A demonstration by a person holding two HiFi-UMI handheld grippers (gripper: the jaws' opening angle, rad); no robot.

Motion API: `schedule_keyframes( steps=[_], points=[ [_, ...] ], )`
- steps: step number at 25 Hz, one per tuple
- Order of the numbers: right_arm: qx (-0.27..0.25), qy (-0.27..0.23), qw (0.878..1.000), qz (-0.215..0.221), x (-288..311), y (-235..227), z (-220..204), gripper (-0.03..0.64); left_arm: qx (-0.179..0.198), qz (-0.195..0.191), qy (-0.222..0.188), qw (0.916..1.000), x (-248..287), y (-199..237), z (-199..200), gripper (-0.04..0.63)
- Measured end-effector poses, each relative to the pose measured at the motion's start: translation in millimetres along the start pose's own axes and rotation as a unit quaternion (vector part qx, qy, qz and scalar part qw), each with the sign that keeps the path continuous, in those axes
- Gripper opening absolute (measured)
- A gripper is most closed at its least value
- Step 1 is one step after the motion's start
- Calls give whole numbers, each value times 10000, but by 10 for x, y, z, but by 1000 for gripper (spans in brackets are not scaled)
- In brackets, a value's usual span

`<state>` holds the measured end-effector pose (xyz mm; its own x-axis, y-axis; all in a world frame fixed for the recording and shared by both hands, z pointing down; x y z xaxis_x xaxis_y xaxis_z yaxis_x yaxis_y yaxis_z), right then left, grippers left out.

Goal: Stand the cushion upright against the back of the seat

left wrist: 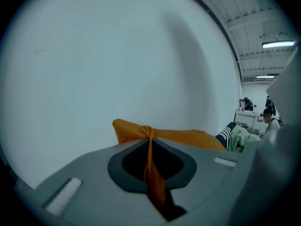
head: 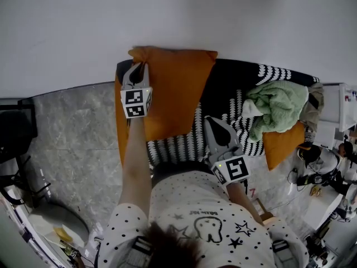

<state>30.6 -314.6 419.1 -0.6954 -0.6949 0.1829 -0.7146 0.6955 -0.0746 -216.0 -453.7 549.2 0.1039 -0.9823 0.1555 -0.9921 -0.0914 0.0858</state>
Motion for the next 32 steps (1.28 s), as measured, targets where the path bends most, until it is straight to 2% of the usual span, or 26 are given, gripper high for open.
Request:
schedule_keyframes(
  steps=[16,20,25,32],
  points=[
    [-25,-32,10000,-1,-19,-11,21,-5,-1,52,114,9999,54,6,-67,51],
    [-42,-52,10000,-24,-74,49,43,-5,-40,-92,100,9999,-18,5,-9,84],
    [-69,-142,9999,1,-157,107,83,-5,136,-347,79,9993,-138,-152,105,126],
    [-132,-267,9996,20,-354,214,119,-5,138,-303,22,9994,-443,-266,190,132]
  ],
)
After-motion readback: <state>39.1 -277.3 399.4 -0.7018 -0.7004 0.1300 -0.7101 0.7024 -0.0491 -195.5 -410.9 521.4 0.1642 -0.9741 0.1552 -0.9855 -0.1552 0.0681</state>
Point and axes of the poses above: the fingertips, and each gripper's own axes: x forward along the fingers, y to its left, z out of its top, the point moved 3 cm from there along -x, backward along the fingers, and after that the axes turned 8 degrees about -y, right-handed, at the moved point
